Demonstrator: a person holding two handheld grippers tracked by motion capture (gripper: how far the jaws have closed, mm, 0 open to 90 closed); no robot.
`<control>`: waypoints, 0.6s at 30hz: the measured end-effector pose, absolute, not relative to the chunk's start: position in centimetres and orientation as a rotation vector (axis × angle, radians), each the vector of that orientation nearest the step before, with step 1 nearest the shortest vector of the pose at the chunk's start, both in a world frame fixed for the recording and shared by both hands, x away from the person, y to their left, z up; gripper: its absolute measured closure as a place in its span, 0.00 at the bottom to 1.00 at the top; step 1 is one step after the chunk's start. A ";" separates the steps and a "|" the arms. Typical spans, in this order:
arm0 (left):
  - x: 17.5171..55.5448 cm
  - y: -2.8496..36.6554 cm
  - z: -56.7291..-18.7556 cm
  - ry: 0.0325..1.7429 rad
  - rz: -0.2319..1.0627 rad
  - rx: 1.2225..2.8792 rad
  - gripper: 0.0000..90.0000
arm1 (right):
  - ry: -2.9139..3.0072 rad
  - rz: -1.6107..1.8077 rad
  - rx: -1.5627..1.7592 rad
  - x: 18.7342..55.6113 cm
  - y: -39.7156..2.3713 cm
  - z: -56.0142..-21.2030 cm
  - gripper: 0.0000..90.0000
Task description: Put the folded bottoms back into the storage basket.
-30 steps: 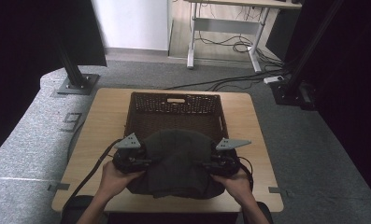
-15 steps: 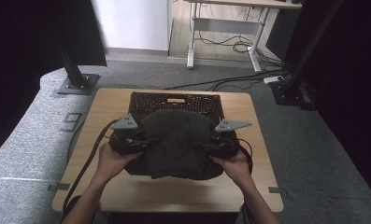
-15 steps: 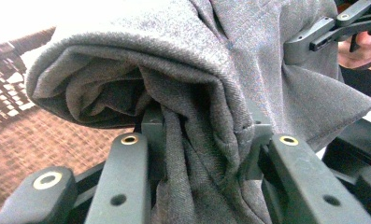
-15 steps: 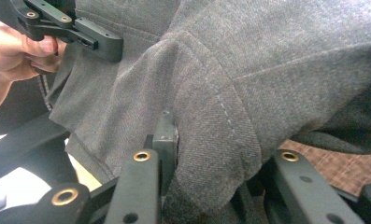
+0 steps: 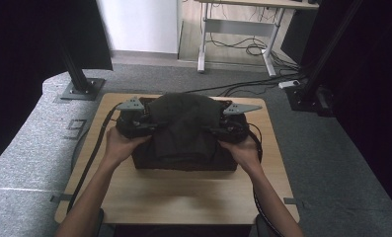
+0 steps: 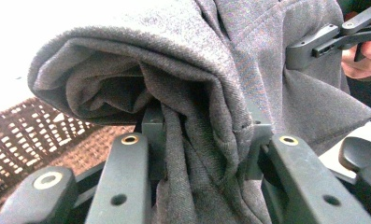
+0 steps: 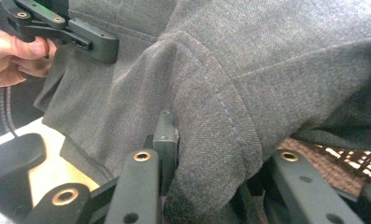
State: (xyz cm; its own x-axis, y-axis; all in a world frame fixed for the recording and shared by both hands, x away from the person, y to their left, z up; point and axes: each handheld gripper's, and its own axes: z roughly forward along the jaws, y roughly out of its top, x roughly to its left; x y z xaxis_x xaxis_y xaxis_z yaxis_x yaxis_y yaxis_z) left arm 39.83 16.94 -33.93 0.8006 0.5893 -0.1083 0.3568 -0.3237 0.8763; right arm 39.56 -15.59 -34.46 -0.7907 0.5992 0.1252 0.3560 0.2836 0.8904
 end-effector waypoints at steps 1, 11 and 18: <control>40.3 16.9 -33.8 0.709 0.288 1.943 0.70 | 2.319 1.513 0.882 39.6 -15.6 -34.5 0.73; 44.2 16.9 -34.0 0.695 0.307 1.929 0.70 | 2.255 1.469 0.871 42.9 -15.1 -34.4 0.73; 47.1 16.6 -35.5 0.703 0.324 1.943 0.70 | 2.235 1.418 0.895 45.2 -14.7 -35.4 0.73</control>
